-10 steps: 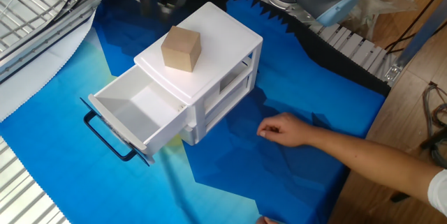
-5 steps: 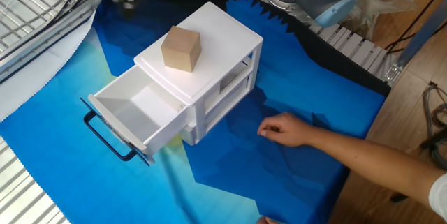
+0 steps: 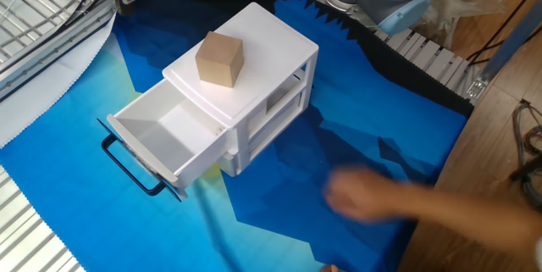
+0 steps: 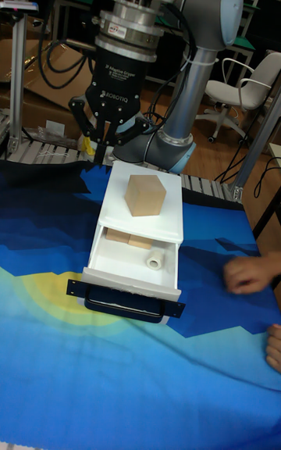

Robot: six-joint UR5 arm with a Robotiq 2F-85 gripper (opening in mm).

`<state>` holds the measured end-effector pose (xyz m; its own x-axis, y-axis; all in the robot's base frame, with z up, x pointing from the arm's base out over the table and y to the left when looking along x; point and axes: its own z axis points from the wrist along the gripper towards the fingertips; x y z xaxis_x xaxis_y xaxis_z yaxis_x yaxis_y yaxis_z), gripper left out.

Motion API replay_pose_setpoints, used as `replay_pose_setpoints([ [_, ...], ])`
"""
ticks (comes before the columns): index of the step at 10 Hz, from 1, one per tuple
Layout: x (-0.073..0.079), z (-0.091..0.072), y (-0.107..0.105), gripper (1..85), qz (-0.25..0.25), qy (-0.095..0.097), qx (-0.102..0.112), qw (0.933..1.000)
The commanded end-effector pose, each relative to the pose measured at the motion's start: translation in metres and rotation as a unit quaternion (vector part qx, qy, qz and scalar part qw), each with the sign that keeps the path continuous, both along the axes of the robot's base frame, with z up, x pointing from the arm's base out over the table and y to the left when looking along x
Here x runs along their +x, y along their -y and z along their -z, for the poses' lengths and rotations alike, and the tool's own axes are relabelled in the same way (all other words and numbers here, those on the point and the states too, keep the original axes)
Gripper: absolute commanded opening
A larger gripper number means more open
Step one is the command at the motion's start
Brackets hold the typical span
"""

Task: Take something out of a drawer

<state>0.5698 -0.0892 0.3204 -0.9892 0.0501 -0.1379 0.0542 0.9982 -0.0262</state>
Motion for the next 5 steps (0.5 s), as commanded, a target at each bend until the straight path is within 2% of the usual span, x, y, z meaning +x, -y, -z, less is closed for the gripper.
replay_pose_setpoints([
  [1, 0.0084, 0.0098, -0.0015, 1.0, 0.004, 0.008, 0.012, 0.9999],
  [5, 0.0108, 0.0132, 0.0029, 1.0, -0.003, 0.011, 0.000, 0.9999],
])
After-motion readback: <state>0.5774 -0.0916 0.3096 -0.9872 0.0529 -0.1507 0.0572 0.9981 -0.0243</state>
